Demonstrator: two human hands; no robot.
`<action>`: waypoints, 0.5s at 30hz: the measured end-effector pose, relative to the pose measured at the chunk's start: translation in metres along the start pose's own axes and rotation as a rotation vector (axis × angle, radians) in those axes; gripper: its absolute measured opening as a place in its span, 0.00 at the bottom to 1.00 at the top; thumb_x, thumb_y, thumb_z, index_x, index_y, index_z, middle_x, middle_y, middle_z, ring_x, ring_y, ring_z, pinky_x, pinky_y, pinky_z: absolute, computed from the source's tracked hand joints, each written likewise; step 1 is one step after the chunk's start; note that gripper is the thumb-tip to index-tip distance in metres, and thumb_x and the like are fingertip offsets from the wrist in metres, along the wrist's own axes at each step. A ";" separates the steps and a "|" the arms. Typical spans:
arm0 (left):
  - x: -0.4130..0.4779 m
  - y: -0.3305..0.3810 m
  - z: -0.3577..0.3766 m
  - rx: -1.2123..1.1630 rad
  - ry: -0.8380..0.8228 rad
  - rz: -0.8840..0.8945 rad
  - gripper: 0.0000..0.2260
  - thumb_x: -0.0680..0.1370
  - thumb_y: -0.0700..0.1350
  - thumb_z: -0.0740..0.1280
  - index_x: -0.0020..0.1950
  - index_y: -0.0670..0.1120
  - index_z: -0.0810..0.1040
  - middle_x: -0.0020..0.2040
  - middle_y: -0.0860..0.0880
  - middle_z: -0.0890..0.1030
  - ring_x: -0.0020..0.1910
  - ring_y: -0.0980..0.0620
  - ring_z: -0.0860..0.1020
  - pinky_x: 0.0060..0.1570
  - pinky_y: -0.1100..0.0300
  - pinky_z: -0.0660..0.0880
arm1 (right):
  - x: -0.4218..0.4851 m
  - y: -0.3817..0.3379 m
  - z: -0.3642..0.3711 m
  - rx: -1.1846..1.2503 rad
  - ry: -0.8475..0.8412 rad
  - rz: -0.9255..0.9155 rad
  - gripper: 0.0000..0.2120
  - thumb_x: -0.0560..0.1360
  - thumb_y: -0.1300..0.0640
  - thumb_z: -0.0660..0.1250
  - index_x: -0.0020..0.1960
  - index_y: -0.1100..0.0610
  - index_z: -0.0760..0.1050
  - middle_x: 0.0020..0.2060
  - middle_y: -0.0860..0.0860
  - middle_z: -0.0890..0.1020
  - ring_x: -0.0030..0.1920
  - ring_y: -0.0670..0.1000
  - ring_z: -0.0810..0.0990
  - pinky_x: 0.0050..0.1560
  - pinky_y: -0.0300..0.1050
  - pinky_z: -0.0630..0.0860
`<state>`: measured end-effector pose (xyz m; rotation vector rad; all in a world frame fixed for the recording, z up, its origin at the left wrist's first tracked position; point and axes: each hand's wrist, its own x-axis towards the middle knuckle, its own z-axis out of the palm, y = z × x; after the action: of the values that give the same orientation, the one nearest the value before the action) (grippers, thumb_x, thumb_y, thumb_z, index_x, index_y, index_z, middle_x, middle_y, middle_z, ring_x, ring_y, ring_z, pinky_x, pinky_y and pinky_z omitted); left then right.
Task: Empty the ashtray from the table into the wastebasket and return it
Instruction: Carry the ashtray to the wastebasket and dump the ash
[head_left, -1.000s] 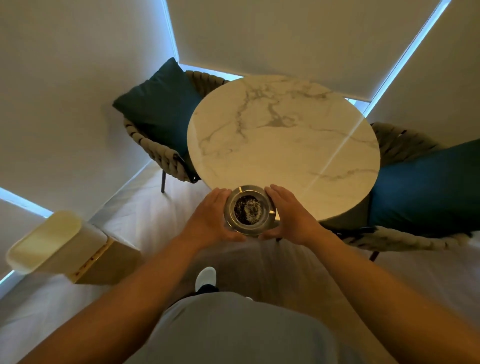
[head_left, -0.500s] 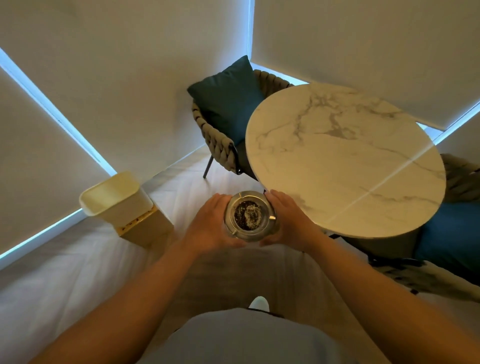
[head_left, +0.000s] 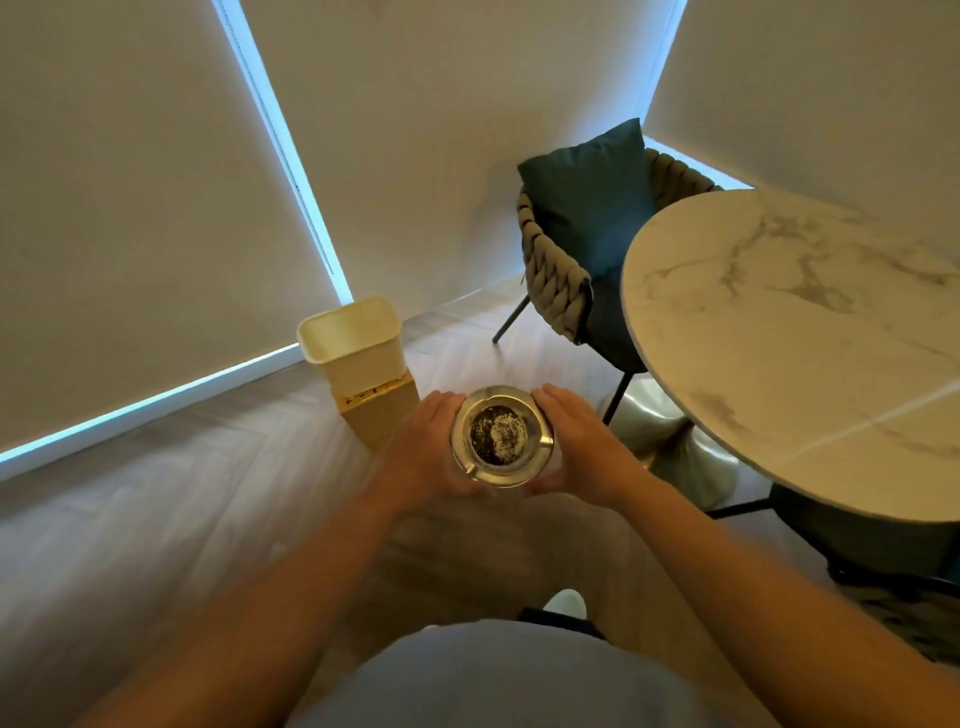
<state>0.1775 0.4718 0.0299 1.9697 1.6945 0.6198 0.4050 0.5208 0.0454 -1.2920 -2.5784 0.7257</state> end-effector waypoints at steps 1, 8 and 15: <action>-0.011 -0.007 -0.007 -0.012 0.007 -0.019 0.43 0.57 0.68 0.78 0.65 0.50 0.70 0.58 0.53 0.75 0.56 0.52 0.74 0.56 0.50 0.75 | 0.003 -0.011 0.007 -0.007 -0.002 -0.018 0.53 0.59 0.43 0.82 0.75 0.58 0.59 0.70 0.56 0.69 0.70 0.57 0.66 0.71 0.50 0.65; -0.080 -0.046 -0.045 -0.011 0.068 -0.147 0.45 0.56 0.60 0.82 0.68 0.48 0.69 0.63 0.51 0.73 0.61 0.51 0.72 0.61 0.50 0.74 | 0.027 -0.075 0.047 -0.032 -0.095 -0.111 0.55 0.59 0.41 0.81 0.76 0.56 0.57 0.72 0.53 0.66 0.72 0.54 0.63 0.72 0.54 0.66; -0.128 -0.073 -0.065 -0.037 0.165 -0.255 0.45 0.57 0.62 0.81 0.68 0.50 0.68 0.62 0.52 0.73 0.60 0.53 0.73 0.61 0.52 0.75 | 0.048 -0.119 0.072 -0.020 -0.164 -0.212 0.56 0.59 0.40 0.80 0.77 0.54 0.54 0.74 0.53 0.63 0.74 0.55 0.60 0.75 0.54 0.62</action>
<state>0.0631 0.3587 0.0319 1.6788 1.9778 0.7295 0.2659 0.4734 0.0382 -0.9797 -2.8026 0.7967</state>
